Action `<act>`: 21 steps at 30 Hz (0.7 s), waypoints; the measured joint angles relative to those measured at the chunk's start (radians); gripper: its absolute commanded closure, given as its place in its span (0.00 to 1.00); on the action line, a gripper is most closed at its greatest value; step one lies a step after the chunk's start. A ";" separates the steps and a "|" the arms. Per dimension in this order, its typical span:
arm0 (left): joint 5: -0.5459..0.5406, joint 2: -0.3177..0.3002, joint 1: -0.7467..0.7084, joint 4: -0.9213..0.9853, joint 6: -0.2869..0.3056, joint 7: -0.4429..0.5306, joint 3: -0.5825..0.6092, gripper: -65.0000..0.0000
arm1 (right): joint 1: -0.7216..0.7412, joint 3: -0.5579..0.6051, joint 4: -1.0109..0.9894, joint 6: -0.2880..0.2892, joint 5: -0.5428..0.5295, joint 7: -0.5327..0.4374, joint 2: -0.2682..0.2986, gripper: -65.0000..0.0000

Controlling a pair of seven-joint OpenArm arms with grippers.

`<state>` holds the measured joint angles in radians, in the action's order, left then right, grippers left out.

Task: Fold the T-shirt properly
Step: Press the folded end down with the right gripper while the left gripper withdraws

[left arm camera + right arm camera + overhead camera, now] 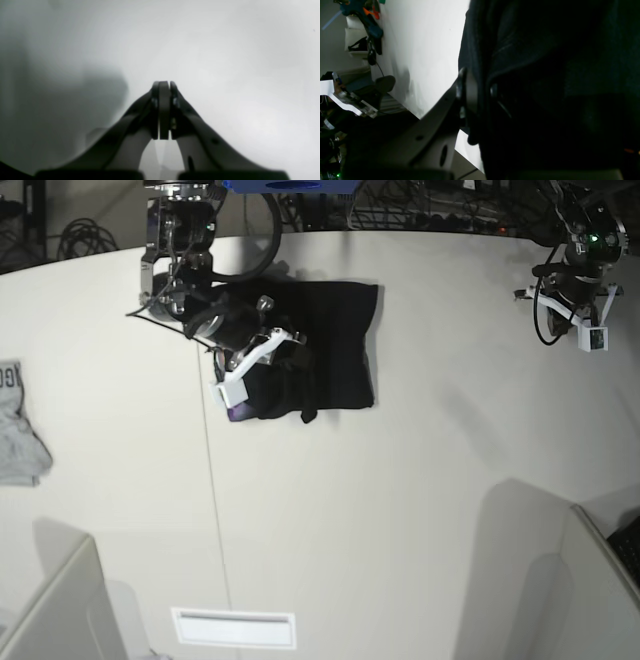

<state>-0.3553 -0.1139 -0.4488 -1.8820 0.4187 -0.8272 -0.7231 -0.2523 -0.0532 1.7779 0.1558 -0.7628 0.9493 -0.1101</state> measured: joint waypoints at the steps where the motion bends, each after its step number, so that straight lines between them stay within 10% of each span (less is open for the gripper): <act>1: 0.000 0.000 0.000 0.000 0.000 0.000 0.000 1.00 | 0.002 0.001 0.000 0.000 0.000 0.001 0.000 1.00; 4: 0.001 0.000 0.000 0.000 0.000 0.000 0.000 1.00 | 0.002 0.003 0.000 0.000 0.000 0.007 0.000 1.00; 9: 0.000 0.000 0.000 0.000 0.000 0.000 0.000 1.00 | 0.003 0.003 0.000 0.000 0.000 0.003 -0.001 0.70; 21: 0.001 -0.001 0.000 0.000 0.000 0.000 -0.002 1.00 | 0.108 0.217 -0.010 -0.003 0.001 0.013 0.011 0.68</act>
<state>-0.3546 -0.1146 -0.4488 -1.8820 0.4187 -0.8272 -0.7246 -0.1448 0.1635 1.7679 0.1524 -0.7616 0.9619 -0.0986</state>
